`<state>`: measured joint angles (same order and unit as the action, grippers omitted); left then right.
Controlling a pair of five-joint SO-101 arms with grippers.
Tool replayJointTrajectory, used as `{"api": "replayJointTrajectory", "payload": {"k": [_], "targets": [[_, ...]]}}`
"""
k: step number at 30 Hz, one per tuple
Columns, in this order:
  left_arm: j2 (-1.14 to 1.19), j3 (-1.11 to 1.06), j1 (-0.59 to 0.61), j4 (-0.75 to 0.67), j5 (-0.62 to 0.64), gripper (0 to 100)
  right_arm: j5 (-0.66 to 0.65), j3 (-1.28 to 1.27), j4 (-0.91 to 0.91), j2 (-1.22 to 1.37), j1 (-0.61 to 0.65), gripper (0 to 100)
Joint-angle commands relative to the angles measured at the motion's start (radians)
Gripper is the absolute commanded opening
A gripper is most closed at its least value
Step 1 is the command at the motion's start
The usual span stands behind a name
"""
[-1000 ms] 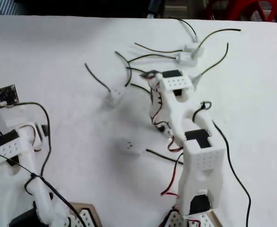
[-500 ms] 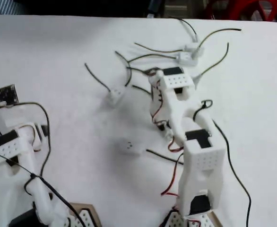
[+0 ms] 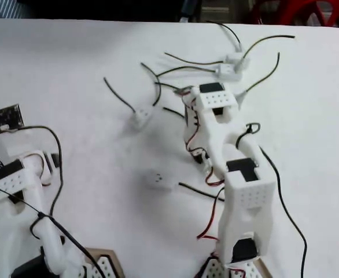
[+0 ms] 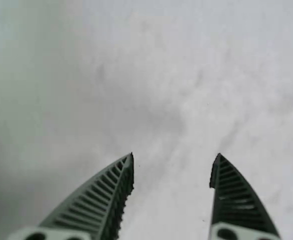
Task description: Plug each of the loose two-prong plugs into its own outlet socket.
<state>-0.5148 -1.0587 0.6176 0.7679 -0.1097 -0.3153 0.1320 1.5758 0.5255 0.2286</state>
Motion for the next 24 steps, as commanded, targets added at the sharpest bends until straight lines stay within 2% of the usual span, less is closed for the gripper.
{"api": "replayJointTrajectory", "payload": {"k": [1, 13, 18, 24], "targets": [[-0.041, 0.005, 0.008, -0.018, -0.002, 25, 0.005, 0.005, 0.015, -0.007, -0.008, 6.7], [-0.041, 0.005, 0.008, -0.018, -0.002, 25, 0.008, -0.023, 0.016, -0.007, -0.016, 6.8], [-0.041, 0.005, 0.008, -0.018, -0.002, 25, 0.011, -0.023, 0.033, -0.008, -0.018, 14.3], [-0.041, 0.005, 0.008, -0.018, -0.002, 25, 0.011, -0.020, 0.051, -0.016, -0.018, 10.0]]}}
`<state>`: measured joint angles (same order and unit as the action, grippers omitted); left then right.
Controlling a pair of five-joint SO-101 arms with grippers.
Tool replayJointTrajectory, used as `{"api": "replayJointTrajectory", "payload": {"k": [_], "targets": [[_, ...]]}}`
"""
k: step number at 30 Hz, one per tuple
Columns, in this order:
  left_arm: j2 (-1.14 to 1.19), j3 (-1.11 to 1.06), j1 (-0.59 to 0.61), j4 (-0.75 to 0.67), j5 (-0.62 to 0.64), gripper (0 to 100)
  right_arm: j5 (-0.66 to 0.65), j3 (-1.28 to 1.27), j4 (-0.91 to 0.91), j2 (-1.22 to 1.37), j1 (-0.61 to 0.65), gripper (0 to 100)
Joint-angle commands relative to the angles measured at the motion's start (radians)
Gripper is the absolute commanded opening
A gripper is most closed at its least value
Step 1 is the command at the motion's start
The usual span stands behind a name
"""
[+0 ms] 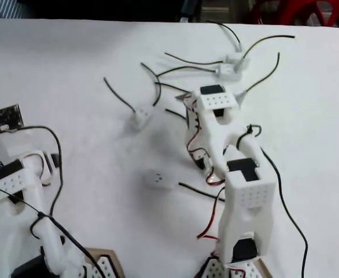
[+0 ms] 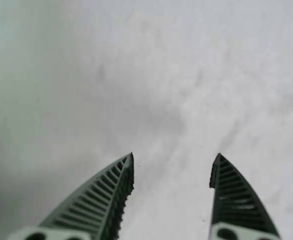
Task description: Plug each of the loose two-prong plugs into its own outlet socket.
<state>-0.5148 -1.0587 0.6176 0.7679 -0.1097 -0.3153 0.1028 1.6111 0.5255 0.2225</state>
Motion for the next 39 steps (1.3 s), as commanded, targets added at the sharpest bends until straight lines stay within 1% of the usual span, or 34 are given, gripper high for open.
{"api": "replayJointTrajectory", "payload": {"k": [1, 8, 12, 13, 18, 25, 29, 32, 36, 39], "targets": [[-0.041, 0.005, 0.008, -0.018, -0.002, 25, 0.011, 0.009, 0.016, -0.015, -0.012, 9.6], [-0.041, 0.005, 0.008, -0.018, -0.002, 25, 0.011, 0.005, 0.016, -0.007, -0.013, 9.2], [-0.041, 0.005, 0.008, -0.018, -0.002, 25, 0.011, 0.003, 0.016, -0.007, -0.025, 1.2], [-0.041, 0.005, 0.008, -0.018, -0.002, 25, 0.009, 0.003, 0.019, -0.010, -0.028, 1.9], [-0.041, 0.005, 0.008, -0.018, -0.002, 25, 0.006, 0.037, 0.107, -0.058, -0.038, 1.7], [-0.041, 0.005, 0.005, -0.018, -0.002, 25, 0.009, 0.037, 0.107, -0.369, -0.050, 1.7], [-0.053, 0.041, 0.004, -0.003, 0.008, 25, 0.014, 0.009, 0.107, -0.576, -0.033, 1.7], [-0.104, 0.101, -0.005, 0.071, 0.009, 25, 0.035, -0.046, 0.105, -0.719, 0.005, 1.7], [-0.231, 0.164, -0.091, 0.204, 0.009, 25, 0.133, -0.126, 0.047, -0.878, 0.065, 1.7], [-0.363, 0.175, -0.165, 0.265, 0.021, 25, 0.169, -0.213, -0.042, -0.981, 0.114, 1.7]]}}
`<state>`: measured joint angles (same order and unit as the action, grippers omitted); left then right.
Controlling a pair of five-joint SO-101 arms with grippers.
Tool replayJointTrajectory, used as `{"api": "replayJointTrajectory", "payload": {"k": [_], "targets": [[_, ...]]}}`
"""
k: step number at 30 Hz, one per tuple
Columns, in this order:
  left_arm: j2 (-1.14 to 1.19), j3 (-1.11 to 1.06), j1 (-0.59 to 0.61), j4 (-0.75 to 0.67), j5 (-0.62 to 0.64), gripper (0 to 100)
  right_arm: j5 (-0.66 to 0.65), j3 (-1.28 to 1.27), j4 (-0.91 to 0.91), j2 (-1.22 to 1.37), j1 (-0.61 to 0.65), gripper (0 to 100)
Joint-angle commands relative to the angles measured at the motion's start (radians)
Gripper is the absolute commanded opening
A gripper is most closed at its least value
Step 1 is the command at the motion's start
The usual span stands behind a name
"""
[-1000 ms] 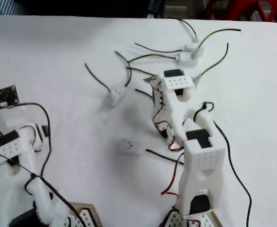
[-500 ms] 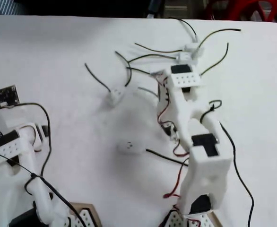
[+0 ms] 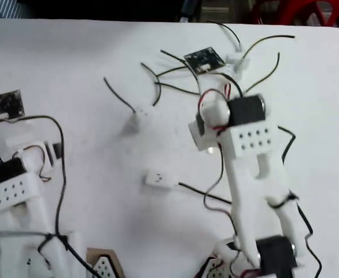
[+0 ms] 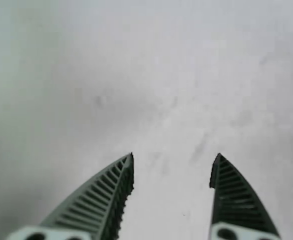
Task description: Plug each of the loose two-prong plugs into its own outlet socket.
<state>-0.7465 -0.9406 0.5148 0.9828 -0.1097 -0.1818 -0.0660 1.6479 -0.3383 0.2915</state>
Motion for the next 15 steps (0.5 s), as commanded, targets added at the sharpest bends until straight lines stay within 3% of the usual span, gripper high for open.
{"api": "replayJointTrajectory", "payload": {"k": [1, 8, 15], "targets": [[-0.179, 0.057, -0.081, 0.061, 0.048, 25, 0.044, -0.086, -0.120, -0.148, 0.061, 1.7], [-0.449, 0.054, -0.191, 0.068, 0.107, 26, 0.137, -0.356, -0.378, -0.383, 0.170, 1.7], [-0.472, 0.029, -0.326, 0.044, 0.107, 26, 0.235, -0.655, -0.670, -0.576, 0.341, 1.7]]}}
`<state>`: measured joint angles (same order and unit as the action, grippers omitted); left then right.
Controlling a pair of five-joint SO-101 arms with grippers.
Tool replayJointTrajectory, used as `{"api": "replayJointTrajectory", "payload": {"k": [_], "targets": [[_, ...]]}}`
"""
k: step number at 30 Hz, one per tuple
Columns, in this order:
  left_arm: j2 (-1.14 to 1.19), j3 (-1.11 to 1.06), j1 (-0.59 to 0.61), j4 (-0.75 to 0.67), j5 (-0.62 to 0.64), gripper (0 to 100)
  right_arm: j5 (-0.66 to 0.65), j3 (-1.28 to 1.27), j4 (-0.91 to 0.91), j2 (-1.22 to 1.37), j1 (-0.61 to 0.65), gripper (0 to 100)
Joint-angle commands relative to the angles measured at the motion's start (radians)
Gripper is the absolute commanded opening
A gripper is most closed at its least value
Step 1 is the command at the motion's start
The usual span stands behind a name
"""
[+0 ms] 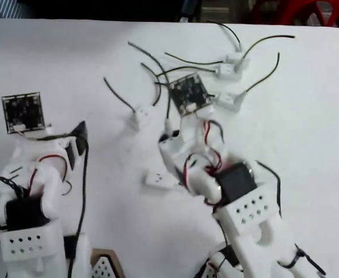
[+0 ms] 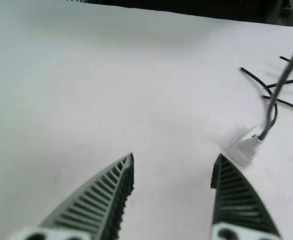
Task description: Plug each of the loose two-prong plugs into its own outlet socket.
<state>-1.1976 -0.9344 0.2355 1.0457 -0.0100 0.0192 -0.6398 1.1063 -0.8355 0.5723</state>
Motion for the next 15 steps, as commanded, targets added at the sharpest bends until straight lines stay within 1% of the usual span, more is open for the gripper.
{"api": "replayJointTrajectory", "payload": {"k": [1, 5, 8, 11, 15], "targets": [[-0.021, 0.011, -0.059, -0.037, 0.006, 26, 0.041, -0.126, -0.174, -0.102, 0.082, 1.7], [-0.021, -0.054, -0.082, -0.140, 0.002, 26, 0.043, -0.270, -0.323, -0.174, 0.166, 1.7], [-0.021, -0.087, -0.119, -0.203, 0.002, 26, 0.043, -0.345, -0.387, -0.208, 0.214, 1.7], [-0.021, -0.092, -0.193, -0.210, -0.014, 26, 0.043, -0.382, -0.404, -0.236, 0.248, 1.7], [-0.022, -0.087, -0.306, -0.183, -0.103, 26, 0.054, -0.404, -0.398, -0.277, 0.265, 1.7]]}}
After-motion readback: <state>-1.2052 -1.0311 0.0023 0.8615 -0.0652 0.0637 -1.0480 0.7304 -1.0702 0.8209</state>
